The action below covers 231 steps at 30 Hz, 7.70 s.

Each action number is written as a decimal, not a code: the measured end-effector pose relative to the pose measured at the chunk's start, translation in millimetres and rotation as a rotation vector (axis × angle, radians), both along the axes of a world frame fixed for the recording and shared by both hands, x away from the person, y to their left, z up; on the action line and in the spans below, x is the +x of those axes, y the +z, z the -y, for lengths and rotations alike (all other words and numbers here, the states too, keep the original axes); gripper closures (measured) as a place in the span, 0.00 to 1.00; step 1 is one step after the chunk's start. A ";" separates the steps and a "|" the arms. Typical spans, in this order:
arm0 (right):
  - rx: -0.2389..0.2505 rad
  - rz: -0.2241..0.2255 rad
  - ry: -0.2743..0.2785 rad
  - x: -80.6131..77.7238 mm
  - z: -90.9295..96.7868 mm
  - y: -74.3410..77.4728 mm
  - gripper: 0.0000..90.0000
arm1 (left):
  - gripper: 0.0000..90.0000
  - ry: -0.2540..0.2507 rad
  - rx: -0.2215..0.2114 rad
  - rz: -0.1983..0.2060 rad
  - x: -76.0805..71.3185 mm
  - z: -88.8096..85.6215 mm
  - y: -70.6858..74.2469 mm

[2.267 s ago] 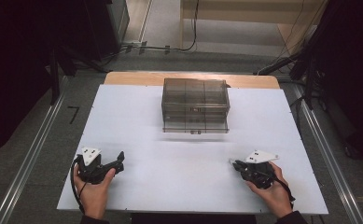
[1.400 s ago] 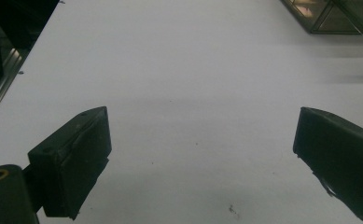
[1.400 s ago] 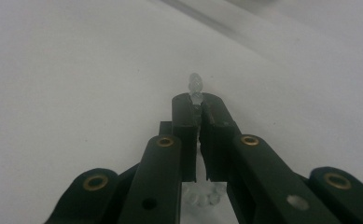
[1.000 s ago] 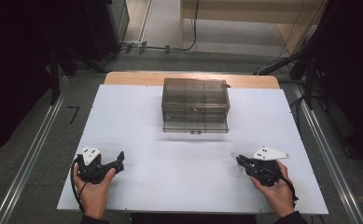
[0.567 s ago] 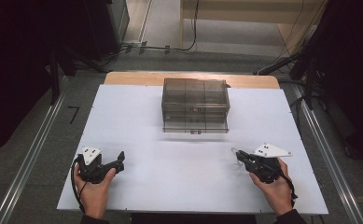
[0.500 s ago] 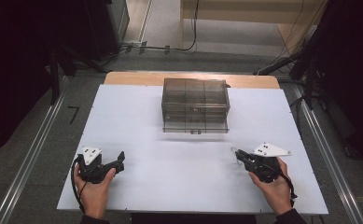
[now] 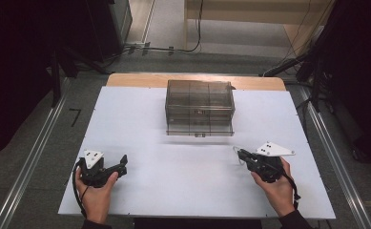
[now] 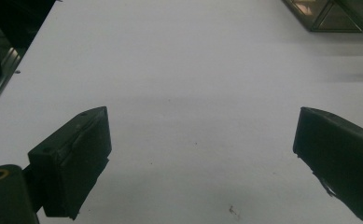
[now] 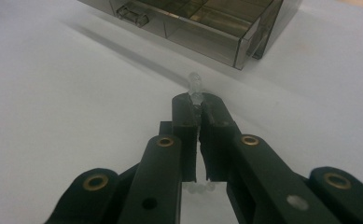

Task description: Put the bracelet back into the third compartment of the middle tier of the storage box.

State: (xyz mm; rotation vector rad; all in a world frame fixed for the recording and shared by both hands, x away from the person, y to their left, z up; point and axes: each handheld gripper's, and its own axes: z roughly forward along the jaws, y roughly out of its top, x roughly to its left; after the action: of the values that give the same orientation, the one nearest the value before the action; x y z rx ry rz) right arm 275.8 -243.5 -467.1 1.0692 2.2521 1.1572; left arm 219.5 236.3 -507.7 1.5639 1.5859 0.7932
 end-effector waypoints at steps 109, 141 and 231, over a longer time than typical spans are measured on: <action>0.104 0.043 -0.027 90.6 -47.0 30.3 0.92 | 0.05 -0.004 -0.005 -0.002 1.7 -1.7 -1.1; 0.007 -0.046 -0.045 113.4 -57.1 4.2 0.92 | 0.05 -0.008 -0.006 -0.002 1.2 -3.2 -0.9; 0.023 -0.093 -0.287 -5.8 89.3 -7.4 0.16 | 0.05 -0.012 -0.004 -0.011 0.6 -1.1 -1.0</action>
State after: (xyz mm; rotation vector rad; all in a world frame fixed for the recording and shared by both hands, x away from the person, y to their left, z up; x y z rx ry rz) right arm 270.0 -332.8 -474.6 1.4274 2.0691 1.0333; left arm 220.1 237.5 -508.7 1.5758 1.5834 0.7762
